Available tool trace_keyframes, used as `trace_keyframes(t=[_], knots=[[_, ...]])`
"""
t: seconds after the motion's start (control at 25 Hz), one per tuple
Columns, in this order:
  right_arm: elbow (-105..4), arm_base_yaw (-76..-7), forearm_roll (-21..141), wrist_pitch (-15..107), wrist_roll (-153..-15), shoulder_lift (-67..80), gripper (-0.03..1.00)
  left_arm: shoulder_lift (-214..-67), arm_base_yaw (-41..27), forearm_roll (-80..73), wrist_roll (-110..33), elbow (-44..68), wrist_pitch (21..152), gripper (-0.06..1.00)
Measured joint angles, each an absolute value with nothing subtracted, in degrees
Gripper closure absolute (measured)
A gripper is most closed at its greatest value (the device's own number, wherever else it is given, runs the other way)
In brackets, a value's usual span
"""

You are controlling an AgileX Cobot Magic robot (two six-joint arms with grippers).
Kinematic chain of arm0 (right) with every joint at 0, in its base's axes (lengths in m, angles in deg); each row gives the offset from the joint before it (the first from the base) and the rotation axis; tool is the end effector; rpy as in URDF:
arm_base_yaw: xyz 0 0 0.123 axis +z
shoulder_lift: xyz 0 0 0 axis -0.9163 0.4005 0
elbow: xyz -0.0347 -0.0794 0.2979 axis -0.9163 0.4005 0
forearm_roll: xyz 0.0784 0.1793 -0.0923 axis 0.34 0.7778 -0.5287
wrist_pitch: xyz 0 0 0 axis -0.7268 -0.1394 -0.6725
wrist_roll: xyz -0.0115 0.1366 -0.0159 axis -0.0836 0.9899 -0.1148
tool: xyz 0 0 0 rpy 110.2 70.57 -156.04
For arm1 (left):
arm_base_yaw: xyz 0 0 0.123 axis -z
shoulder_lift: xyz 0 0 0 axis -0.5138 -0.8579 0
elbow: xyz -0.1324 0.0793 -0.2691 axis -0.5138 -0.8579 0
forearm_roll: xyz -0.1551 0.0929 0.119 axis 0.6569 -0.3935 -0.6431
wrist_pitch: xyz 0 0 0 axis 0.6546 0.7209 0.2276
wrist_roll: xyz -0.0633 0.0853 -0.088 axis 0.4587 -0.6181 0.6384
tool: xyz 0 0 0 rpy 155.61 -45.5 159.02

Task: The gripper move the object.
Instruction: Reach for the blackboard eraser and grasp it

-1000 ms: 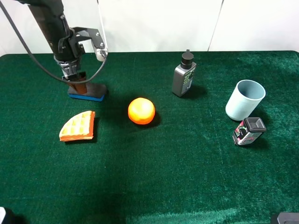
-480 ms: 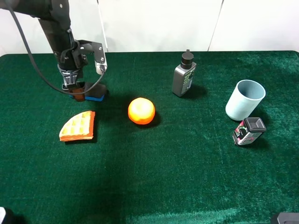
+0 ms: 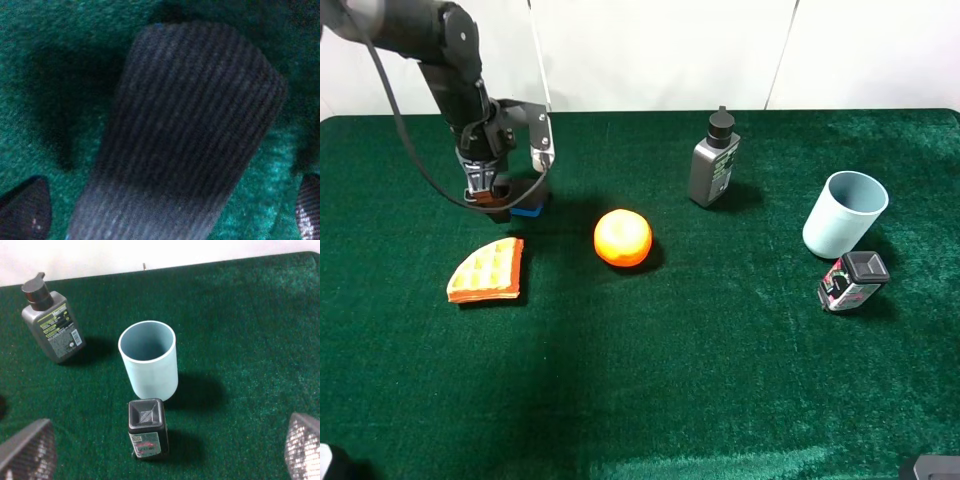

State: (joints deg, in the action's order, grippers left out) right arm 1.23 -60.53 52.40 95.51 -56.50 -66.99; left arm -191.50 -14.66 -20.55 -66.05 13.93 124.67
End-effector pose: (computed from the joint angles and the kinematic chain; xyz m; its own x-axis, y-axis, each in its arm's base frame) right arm -0.0184 -0.0019 0.2418 -0.4271 0.0338 -0.9036 -0.0692 0.9951 0.0700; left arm 0.3995 -0.1110 0.1090 -0.1759 0.9834 -0.0441 0.9680 0.1810 0.1736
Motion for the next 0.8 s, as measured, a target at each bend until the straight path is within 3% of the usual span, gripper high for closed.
trace_keyframes(t=[0.8], knots=[[1.2, -60.5, 52.4, 95.5, -56.5, -67.0, 0.27, -194.5, -14.7, -20.4, -67.1, 14.7, 120.8, -0.05]])
